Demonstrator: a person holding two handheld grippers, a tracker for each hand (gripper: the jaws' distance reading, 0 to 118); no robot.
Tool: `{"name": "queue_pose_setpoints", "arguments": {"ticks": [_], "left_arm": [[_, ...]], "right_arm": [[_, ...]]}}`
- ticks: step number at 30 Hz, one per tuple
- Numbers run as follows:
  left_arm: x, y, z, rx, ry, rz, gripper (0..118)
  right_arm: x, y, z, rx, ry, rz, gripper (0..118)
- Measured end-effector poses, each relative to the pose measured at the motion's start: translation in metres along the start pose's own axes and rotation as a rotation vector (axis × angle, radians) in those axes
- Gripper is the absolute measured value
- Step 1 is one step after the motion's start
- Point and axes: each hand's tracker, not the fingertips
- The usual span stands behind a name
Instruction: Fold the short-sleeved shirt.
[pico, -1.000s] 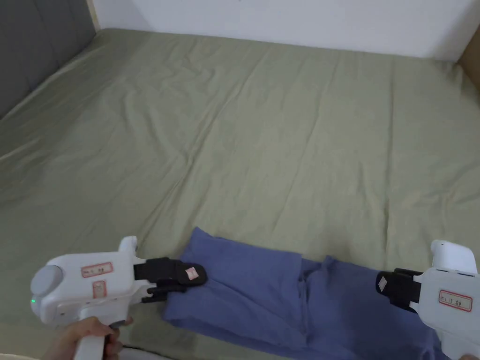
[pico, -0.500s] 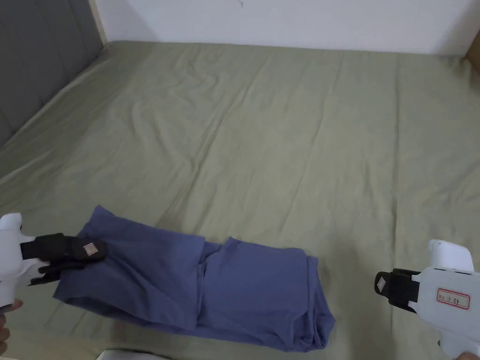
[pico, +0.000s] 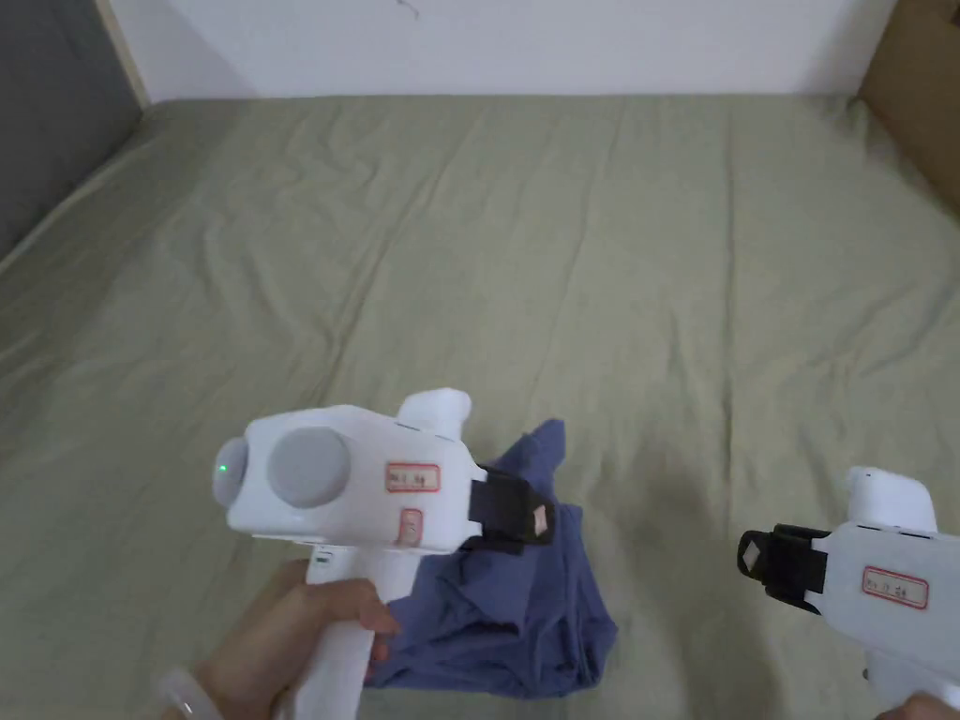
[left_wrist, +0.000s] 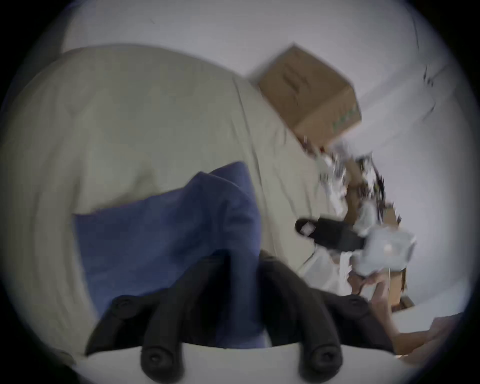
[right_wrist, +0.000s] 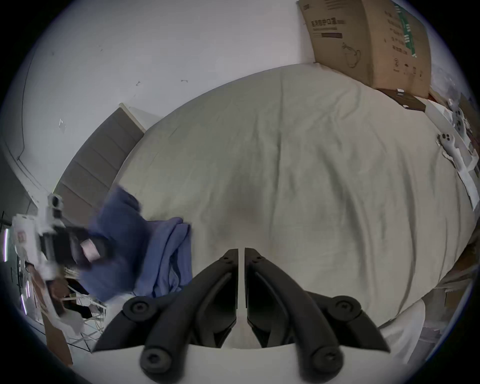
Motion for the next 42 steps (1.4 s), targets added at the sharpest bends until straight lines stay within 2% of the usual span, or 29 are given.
{"name": "queue_pose_setpoints", "arguments": {"ticks": [1, 2, 3, 4, 6, 7, 8, 11, 13, 15, 19, 27, 32, 37, 42], "left_arm": [[-0.003, -0.004, -0.019, -0.036, -0.035, -0.002, 72], [-0.002, -0.007, -0.030, -0.060, -0.069, 0.004, 99], [-0.001, -0.010, -0.038, -0.074, -0.069, 0.021, 113], [0.000, -0.012, -0.037, -0.049, -0.068, 0.035, 113], [-0.006, -0.011, -0.024, 0.000, -0.095, 0.071, 108], [-0.012, -0.009, -0.015, 0.022, -0.102, 0.090, 101], [-0.018, -0.008, -0.005, 0.041, -0.100, 0.109, 88], [-0.038, -0.010, 0.027, 0.119, -0.055, 0.163, 64], [-0.053, -0.016, 0.034, 0.121, 0.057, 0.166, 6], [-0.069, -0.026, 0.032, 0.089, 0.116, 0.181, 5], [-0.076, -0.046, 0.008, 0.027, 0.029, 0.231, 4], [-0.027, -0.036, -0.050, -0.027, -0.039, 0.169, 4], [-0.002, -0.033, -0.079, -0.084, -0.066, 0.123, 3], [0.009, -0.034, -0.080, -0.105, -0.107, 0.082, 3], [-0.010, -0.038, -0.029, 0.001, -0.160, 0.111, 3]], "right_arm": [[0.003, 0.000, 0.001, 0.003, -0.006, -0.009, 4], [0.010, -0.001, 0.005, 0.005, -0.012, -0.013, 4], [0.015, -0.002, 0.007, 0.005, -0.024, -0.021, 4], [0.020, -0.002, 0.009, 0.002, -0.029, -0.022, 4], [0.026, -0.002, 0.012, 0.006, -0.043, -0.028, 4], [0.028, -0.002, 0.013, 0.009, -0.044, -0.033, 4], [0.030, -0.002, 0.013, 0.010, -0.042, -0.038, 4], [0.030, -0.004, 0.011, 0.013, -0.035, -0.051, 4], [0.028, -0.005, 0.008, 0.010, -0.028, -0.051, 4], [0.025, -0.007, 0.003, 0.001, -0.019, -0.050, 4], [0.020, -0.009, -0.004, -0.014, -0.002, -0.048, 4], [0.018, -0.009, -0.001, -0.017, 0.003, -0.029, 4], [0.021, -0.009, 0.005, -0.010, -0.009, -0.044, 4], [0.016, -0.007, 0.008, -0.013, -0.014, -0.030, 4], [-0.006, 0.000, 0.011, -0.007, 0.036, 0.018, 4]]}}
